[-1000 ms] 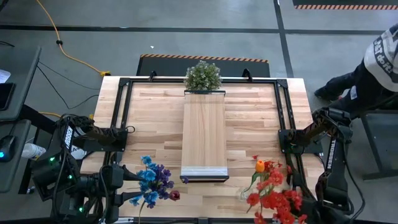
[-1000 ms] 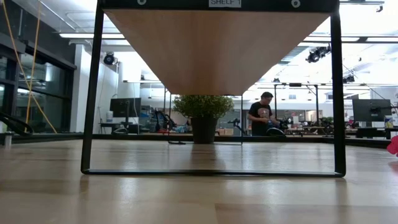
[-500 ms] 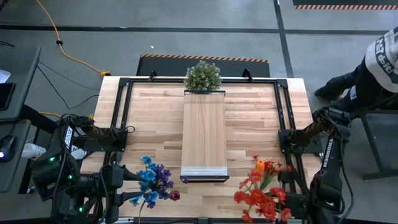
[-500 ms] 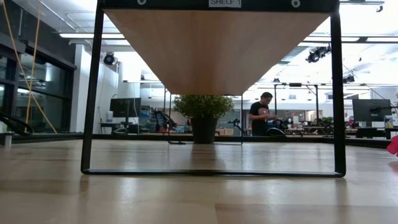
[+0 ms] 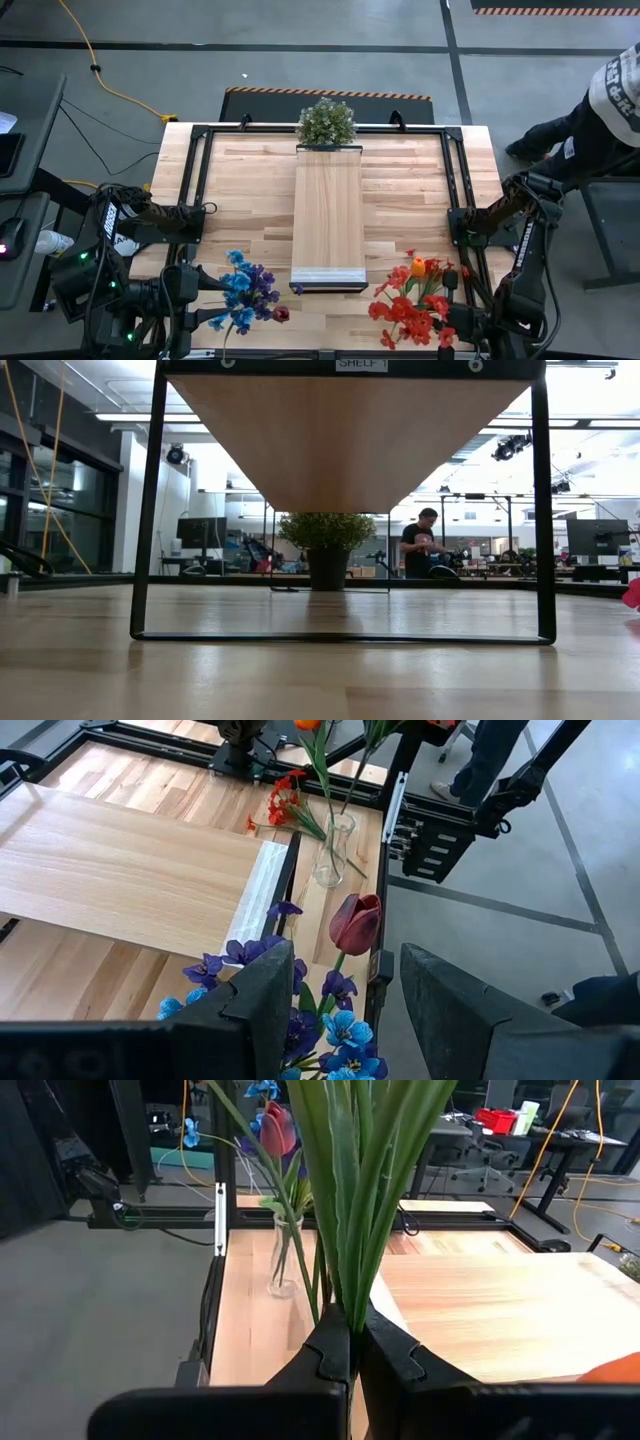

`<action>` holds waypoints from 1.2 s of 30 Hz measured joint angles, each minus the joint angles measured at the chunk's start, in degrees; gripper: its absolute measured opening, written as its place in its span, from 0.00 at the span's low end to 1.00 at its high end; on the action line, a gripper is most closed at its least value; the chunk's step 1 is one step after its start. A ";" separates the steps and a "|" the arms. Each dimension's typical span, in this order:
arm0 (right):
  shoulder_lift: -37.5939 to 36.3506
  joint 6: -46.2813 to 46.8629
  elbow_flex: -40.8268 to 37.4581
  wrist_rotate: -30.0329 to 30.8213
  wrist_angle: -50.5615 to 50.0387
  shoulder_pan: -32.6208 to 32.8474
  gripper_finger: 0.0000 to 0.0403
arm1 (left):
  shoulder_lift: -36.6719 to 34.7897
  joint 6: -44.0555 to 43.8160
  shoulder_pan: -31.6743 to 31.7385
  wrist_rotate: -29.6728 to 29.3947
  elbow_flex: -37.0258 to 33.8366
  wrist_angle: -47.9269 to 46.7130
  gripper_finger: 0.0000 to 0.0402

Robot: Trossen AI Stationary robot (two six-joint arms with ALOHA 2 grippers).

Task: Pick and place flowers into a vace then onto a shelf
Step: Put the top red flowers into the right transparent vase

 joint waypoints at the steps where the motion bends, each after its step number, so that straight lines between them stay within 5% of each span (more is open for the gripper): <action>1: 0.00 0.00 0.00 0.06 -0.02 -0.02 0.00 | 0.00 0.00 -0.02 0.00 -0.02 0.00 0.54; 17: 4.05 2.78 0.00 0.47 -0.52 -1.17 0.00 | 0.00 0.04 0.00 -0.01 0.00 0.02 0.54; 36: 4.54 7.72 0.00 -6.14 -4.24 -1.39 0.00 | 0.00 -1.14 -0.01 0.02 0.00 0.02 0.54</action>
